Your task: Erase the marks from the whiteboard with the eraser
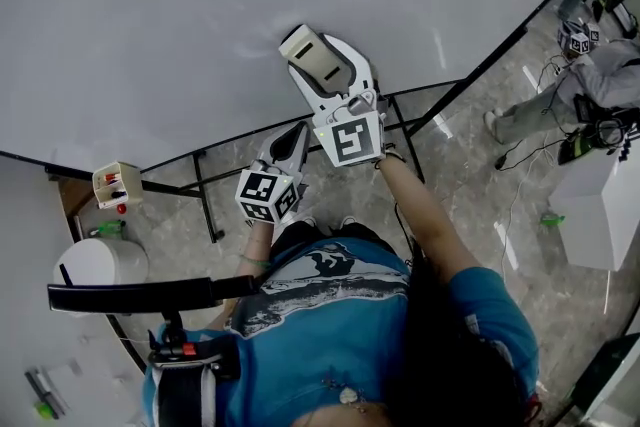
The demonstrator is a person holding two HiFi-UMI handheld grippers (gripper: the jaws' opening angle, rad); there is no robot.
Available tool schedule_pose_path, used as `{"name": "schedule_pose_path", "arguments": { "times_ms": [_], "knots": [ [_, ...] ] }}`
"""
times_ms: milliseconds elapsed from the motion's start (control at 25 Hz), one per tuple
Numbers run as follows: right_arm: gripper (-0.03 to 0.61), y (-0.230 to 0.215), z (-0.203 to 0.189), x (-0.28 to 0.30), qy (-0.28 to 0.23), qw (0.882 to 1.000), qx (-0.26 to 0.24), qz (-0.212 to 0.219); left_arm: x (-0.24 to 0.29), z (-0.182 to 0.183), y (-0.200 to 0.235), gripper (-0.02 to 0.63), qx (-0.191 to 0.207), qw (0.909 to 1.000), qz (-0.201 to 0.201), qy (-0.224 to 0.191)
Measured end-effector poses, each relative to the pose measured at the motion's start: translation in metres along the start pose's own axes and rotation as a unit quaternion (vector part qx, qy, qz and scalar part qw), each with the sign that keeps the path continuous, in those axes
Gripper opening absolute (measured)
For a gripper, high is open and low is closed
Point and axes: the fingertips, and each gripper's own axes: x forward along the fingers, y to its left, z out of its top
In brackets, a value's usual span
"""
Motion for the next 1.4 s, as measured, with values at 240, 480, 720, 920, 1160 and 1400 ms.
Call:
{"name": "schedule_pose_path", "arguments": {
  "times_ms": [240, 480, 720, 920, 1160, 1400],
  "knots": [
    [0.262, 0.034, -0.011, 0.005, 0.011, 0.999, -0.015, 0.027, -0.006, -0.001, 0.004, 0.003, -0.003, 0.9999, 0.01, 0.001],
    [0.262, 0.025, -0.012, 0.005, 0.021, 0.999, -0.04, 0.026, -0.006, -0.002, 0.006, 0.005, -0.004, 1.0, 0.008, 0.001],
    [0.262, -0.043, -0.002, -0.006, -0.005, 0.999, -0.005, -0.036, -0.003, -0.003, 0.001, 0.003, -0.004, 1.0, -0.003, 0.006],
    [0.262, -0.118, 0.003, -0.026, 0.004, 0.996, -0.016, -0.086, 0.002, -0.003, -0.01, 0.003, -0.001, 0.9998, -0.014, 0.011],
    [0.262, -0.201, -0.001, -0.053, -0.002, 0.99, 0.035, -0.134, 0.003, -0.006, -0.018, 0.003, 0.002, 0.9998, -0.017, 0.013],
    [0.262, -0.284, -0.015, -0.086, 0.009, 0.975, 0.072, -0.212, 0.004, -0.008, -0.02, 0.005, 0.001, 0.9999, -0.007, 0.012]
  ]
}}
